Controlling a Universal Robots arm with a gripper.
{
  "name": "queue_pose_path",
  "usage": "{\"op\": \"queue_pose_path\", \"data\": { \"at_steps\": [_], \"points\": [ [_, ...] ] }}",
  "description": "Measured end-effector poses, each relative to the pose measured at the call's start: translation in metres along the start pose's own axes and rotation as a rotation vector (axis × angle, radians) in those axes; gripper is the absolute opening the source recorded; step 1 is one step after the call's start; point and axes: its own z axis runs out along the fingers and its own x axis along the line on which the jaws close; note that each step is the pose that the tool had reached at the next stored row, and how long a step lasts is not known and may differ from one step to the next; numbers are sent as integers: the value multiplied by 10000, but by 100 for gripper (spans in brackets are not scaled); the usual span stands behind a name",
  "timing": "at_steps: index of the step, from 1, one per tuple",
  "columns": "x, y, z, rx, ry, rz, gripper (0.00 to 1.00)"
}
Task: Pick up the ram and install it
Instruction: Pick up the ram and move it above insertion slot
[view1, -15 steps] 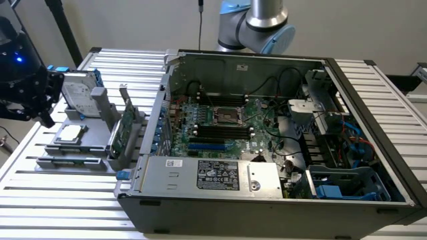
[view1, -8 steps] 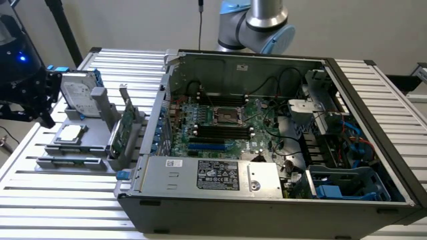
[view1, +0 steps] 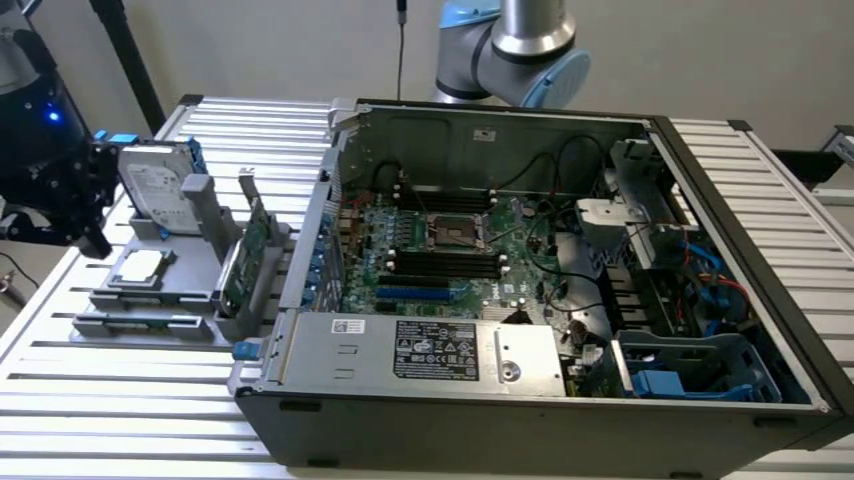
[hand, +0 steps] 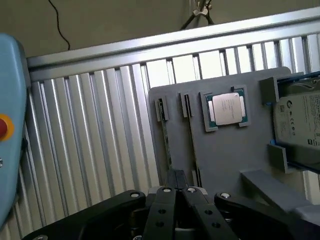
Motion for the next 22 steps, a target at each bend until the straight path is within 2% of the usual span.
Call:
{"op": "queue_pose_path", "data": {
  "at_steps": [5,8,19,22],
  "points": [
    [-1,-1,25,52,34,-903,11],
    [-3,-11,34,69,45,-1234,11],
    [-3,-45,59,73,30,-1321,12],
    [-4,-51,74,73,31,-1363,30]
  ]
}}
